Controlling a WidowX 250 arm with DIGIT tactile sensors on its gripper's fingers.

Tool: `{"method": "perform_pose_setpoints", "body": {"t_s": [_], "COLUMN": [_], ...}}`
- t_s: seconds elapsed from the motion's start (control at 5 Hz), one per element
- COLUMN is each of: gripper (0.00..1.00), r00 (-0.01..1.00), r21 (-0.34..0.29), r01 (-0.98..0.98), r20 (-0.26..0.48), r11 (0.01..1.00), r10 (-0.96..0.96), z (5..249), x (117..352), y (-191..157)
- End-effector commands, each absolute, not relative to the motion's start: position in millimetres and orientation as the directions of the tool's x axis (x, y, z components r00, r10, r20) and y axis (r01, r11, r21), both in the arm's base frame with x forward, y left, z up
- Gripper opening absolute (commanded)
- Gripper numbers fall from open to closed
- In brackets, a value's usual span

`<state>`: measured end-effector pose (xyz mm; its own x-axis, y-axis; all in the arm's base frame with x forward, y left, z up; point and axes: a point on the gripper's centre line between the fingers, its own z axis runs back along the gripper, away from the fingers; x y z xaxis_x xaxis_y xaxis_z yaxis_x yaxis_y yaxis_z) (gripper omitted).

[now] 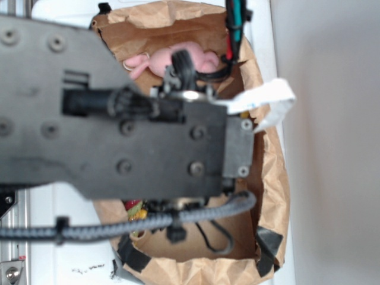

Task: Grab the rock.

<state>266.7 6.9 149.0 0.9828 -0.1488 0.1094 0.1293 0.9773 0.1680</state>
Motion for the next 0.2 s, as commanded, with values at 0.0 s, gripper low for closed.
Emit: {"method": "perform_pose_setpoints", "body": {"t_s": [0.0], "gripper": [0.0], "r00": [0.957], "r21": [0.15], "r01": [0.145], "r20": [0.23], "r11": [0.978], "r10": [-0.177], "z": [172.1], "x": [273.3], "y": [-10.7]}}
